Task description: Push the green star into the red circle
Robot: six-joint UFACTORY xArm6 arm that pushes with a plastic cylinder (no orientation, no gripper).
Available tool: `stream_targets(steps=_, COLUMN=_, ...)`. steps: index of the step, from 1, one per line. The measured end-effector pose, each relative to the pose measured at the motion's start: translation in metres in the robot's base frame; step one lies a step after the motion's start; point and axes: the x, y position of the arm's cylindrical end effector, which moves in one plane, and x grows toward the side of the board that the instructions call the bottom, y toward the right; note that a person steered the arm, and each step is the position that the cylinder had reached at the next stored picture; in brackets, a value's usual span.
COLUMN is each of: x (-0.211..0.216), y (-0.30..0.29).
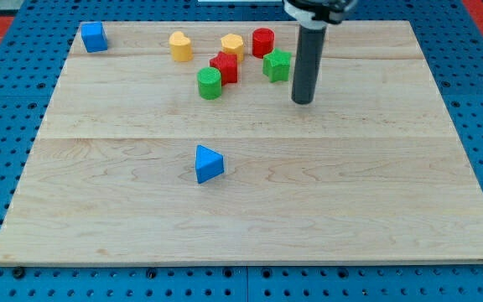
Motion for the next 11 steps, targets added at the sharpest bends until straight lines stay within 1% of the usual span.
stream_targets(steps=1, x=-0.024, y=-0.028)
stream_targets(steps=2, x=-0.050, y=-0.036)
stream_targets(steps=3, x=-0.054, y=-0.038)
stream_targets(steps=4, x=-0.095, y=-0.018)
stream_targets(steps=5, x=-0.114, y=-0.001)
stream_targets(steps=7, x=-0.118, y=0.061)
stream_targets(steps=8, x=-0.123, y=0.046)
stream_targets(steps=9, x=-0.130, y=0.004)
stream_targets(steps=10, x=-0.156, y=-0.011)
stream_targets(steps=11, x=-0.187, y=-0.001)
